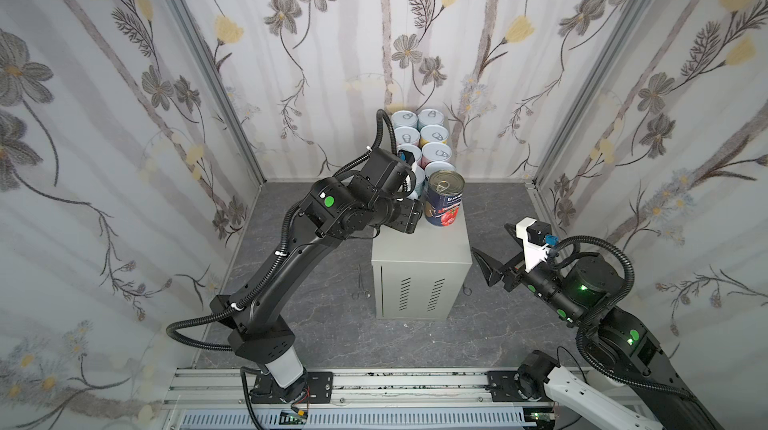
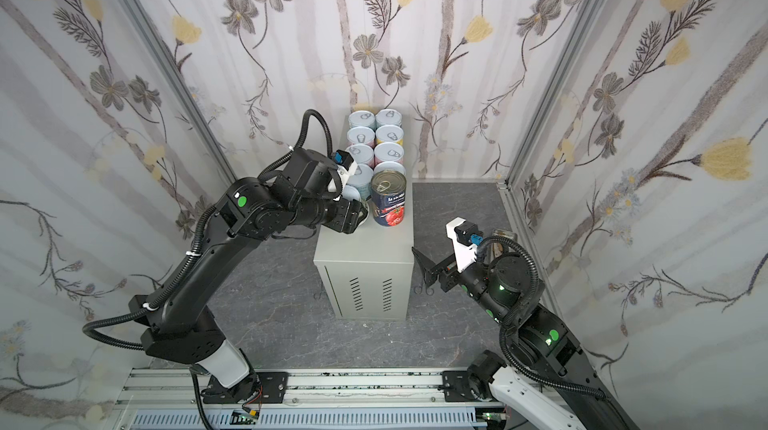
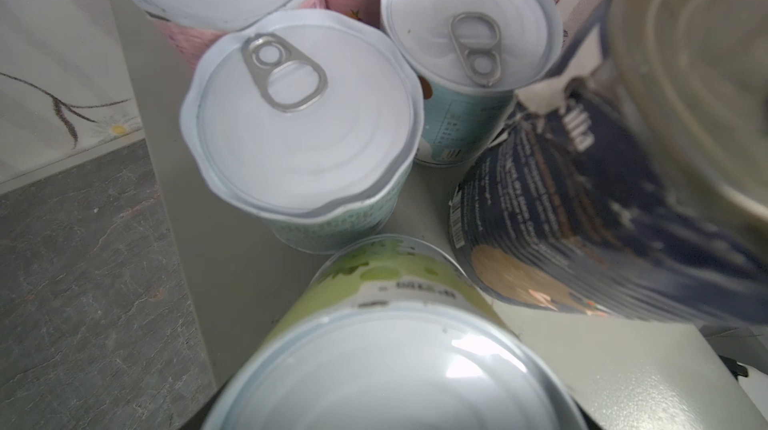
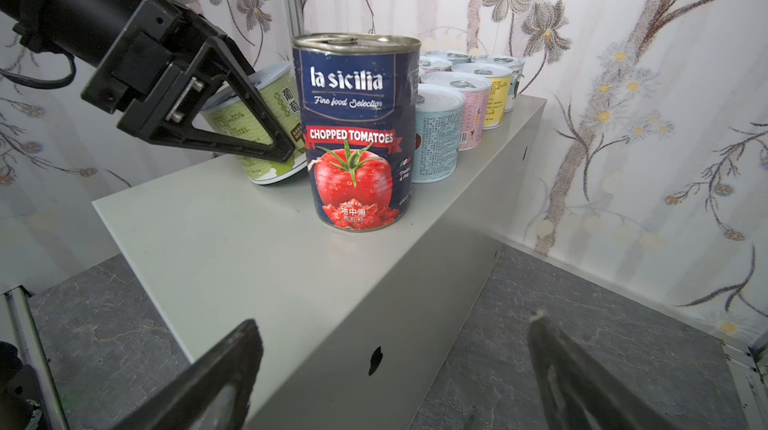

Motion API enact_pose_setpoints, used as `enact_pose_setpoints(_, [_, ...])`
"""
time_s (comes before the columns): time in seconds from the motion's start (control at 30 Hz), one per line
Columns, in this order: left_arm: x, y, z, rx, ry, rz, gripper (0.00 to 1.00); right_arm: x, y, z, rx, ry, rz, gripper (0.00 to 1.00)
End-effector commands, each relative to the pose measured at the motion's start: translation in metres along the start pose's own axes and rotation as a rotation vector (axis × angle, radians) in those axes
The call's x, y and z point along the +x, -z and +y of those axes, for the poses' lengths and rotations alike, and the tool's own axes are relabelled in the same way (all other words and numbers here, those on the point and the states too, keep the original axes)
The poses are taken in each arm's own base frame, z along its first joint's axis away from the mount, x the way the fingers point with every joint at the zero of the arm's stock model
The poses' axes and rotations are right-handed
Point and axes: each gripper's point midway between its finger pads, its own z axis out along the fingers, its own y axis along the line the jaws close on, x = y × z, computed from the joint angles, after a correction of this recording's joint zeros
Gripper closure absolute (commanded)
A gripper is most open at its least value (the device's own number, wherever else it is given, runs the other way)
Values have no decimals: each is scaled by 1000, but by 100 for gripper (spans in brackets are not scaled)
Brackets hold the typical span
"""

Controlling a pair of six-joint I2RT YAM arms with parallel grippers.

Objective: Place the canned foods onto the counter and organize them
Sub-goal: 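Carry the green can with the left gripper up toward the cabinet top, then lower the green can beside the tomato can while the right gripper approaches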

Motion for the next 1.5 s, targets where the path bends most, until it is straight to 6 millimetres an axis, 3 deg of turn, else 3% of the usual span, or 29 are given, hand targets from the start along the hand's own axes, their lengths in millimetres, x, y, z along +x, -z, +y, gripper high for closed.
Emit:
enact_pose_setpoints(0.0, [15,0,3,-24,-6,62,26,-3,0,0,1,14,-11,0])
enact_pose_setpoints(0.57, [16,1,0,-34,-19,63,21,0,3,-1,7,17,-12,0])
enact_pose_setpoints(0.87, [-1,16,-7,20,-27,-24,16,1,0,2,-8,15,-4,0])
enact_pose_setpoints(1.23, [-12,62,-5,76,-73,-201,9,-6,-11,10,-53,10,-5,0])
enact_pose_setpoints(1.47, [-7,125,39,8,-94,-495,2,-25,-18,26,-147,42,-85,0])
